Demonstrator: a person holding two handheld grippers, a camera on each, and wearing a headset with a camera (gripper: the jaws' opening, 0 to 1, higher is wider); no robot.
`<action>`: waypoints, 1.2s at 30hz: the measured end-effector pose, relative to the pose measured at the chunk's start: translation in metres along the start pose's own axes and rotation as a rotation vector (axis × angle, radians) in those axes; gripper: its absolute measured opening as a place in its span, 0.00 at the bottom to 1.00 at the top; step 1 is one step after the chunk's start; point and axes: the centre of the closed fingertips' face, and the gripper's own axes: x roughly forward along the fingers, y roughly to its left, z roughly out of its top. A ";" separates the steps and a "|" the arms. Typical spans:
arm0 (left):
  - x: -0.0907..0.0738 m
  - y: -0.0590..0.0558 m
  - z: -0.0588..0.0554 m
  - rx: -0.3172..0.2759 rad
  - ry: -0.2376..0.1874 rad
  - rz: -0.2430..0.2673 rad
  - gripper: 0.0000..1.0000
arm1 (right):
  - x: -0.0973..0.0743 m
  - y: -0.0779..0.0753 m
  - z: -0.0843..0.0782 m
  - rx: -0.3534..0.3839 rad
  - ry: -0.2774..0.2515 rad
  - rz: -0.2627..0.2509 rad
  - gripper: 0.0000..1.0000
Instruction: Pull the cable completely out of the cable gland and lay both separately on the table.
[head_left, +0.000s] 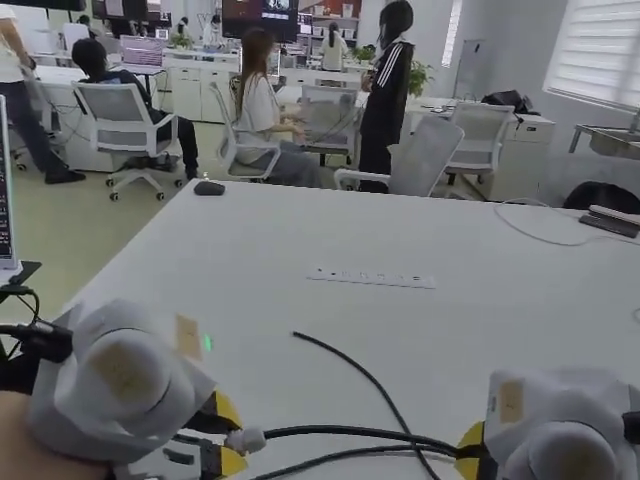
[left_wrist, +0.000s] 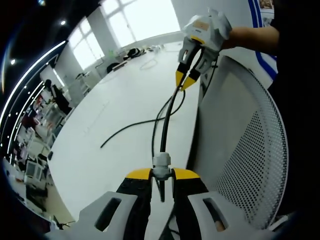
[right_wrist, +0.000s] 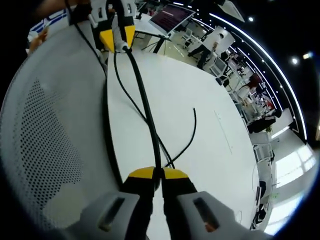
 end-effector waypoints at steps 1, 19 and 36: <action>0.000 0.000 -0.001 -0.005 0.002 0.005 0.16 | 0.000 -0.002 -0.003 0.002 0.002 -0.003 0.02; -0.010 0.007 0.007 -0.111 -0.056 0.061 0.16 | -0.004 -0.015 -0.072 0.238 0.094 -0.023 0.03; 0.003 -0.032 0.054 -0.036 -0.091 -0.027 0.16 | -0.037 0.055 0.116 0.017 -0.271 0.176 0.26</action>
